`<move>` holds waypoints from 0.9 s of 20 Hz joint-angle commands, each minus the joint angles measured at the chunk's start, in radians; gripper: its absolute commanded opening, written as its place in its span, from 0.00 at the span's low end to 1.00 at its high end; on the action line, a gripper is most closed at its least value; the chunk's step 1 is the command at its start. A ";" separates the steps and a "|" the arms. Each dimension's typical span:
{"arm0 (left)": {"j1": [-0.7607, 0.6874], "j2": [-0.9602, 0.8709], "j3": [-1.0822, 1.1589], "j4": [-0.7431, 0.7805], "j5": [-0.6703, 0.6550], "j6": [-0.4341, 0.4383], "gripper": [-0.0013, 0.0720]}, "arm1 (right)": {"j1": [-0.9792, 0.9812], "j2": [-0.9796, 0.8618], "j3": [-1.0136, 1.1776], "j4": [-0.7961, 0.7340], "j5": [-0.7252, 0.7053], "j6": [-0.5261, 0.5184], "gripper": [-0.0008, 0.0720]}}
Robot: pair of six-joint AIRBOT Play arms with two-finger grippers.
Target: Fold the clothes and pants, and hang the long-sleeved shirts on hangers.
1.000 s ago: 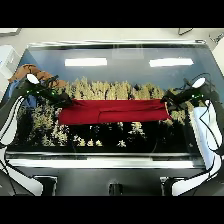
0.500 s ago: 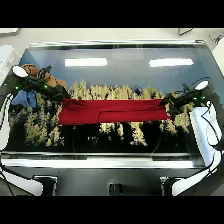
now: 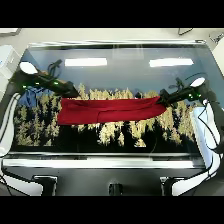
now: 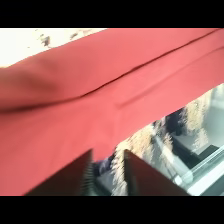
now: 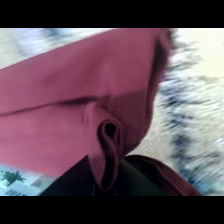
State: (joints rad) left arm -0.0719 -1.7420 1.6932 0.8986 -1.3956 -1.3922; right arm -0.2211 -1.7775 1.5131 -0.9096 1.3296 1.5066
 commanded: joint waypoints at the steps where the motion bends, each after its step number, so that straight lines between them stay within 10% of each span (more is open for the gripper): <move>1: -0.154 -0.047 0.000 -0.006 0.173 -0.016 0.17 | 0.010 0.160 0.001 0.110 0.052 -0.031 0.06; 12: -0.566 -0.361 0.000 -0.477 0.528 -0.187 0.05 | 0.251 0.544 0.001 0.100 0.135 0.150 0.06; 18: -0.673 -0.384 0.001 -0.812 0.682 0.001 0.05 | 0.346 0.539 0.001 0.000 0.105 0.245 0.06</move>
State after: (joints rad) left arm -0.7162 -2.1136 1.6932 0.2287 -0.7776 -1.4765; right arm 0.0898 -1.2438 1.5135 -0.8635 1.4689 1.7042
